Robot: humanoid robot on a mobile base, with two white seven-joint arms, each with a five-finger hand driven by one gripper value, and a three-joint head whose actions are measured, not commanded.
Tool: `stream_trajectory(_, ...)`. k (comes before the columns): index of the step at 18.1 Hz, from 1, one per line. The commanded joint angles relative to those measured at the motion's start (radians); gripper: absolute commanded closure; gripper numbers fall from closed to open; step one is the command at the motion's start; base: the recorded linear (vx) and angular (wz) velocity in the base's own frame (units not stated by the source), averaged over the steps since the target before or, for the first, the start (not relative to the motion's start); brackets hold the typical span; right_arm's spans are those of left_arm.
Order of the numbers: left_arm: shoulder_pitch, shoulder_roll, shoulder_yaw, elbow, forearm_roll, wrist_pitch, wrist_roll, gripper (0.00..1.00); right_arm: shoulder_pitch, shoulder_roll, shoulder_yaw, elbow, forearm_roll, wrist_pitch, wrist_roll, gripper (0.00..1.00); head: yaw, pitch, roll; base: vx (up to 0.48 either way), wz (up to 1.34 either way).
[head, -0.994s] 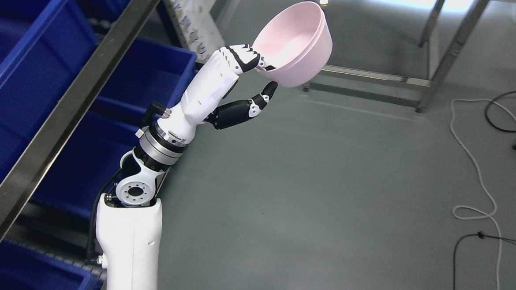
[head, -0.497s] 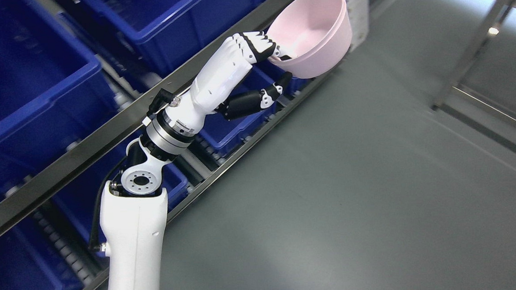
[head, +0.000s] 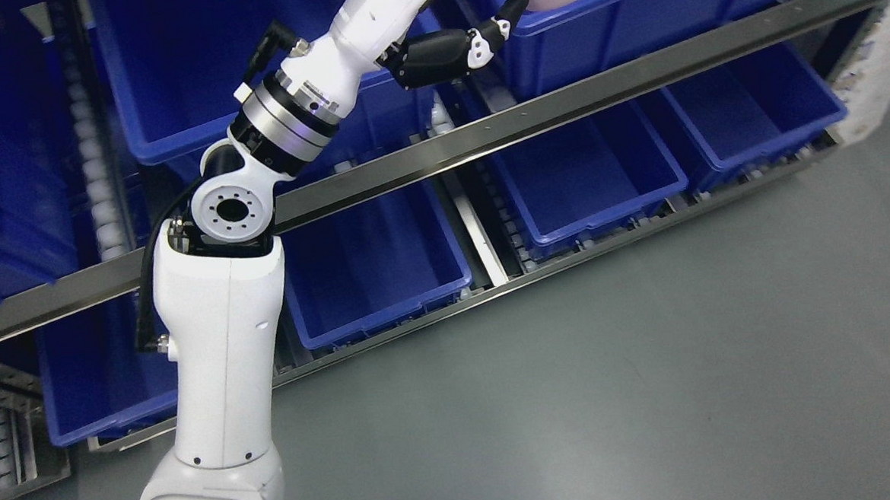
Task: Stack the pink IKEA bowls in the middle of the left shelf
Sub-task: 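Lower the stacked bowls into the middle blue bin with the left hand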
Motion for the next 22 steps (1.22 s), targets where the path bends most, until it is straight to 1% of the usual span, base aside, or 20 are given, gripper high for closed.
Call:
stream_trajectory(1,-0.055,0.056,0.045,0.030,-0.093,0.067,-0.054,0.98,0.000,-0.017,0.000,0.000,0.000,-0.001,-0.001,0.00,0.0000,0.000,0.000,0.111,0.71)
stream_trajectory(4,-0.053,0.077,0.073,0.048,-0.092,0.084,-0.060,0.97,0.000,-0.017,0.000,0.000,0.000,-0.001,-0.002,0.00,0.0000,0.000,0.000,0.130,0.62)
stream_trajectory(9,-0.069,0.058,0.082,0.044,-0.090,0.084,-0.060,0.97,0.000,-0.017,0.000,0.000,0.000,-0.001,-0.001,0.00,0.0000,0.000,0.000,0.147,0.51)
stream_trajectory(11,-0.083,0.064,0.079,0.047,-0.093,0.087,-0.063,0.97,0.000,-0.017,0.000,0.000,0.000,-0.001,-0.001,0.00,0.0000,0.000,0.000,0.135,0.29)
stream_trajectory(14,-0.083,0.074,0.074,0.064,-0.102,0.121,-0.112,0.97,0.000,-0.017,0.000,0.000,0.000,-0.001,-0.001,0.00,0.0000,0.000,0.000,0.108,0.12)
stream_trajectory(19,-0.116,0.123,0.070,0.192,-0.130,0.121,-0.149,0.96,0.000,-0.017,0.000,0.000,0.000,-0.001,-0.002,0.00,0.0000,0.000,0.000,0.078,0.00)
stream_trajectory(22,-0.115,0.148,0.041,0.258,-0.155,0.121,-0.195,0.96,0.000,-0.017,0.000,0.000,0.000,-0.001,-0.002,0.00,0.0000,0.000,0.000,0.045,0.00)
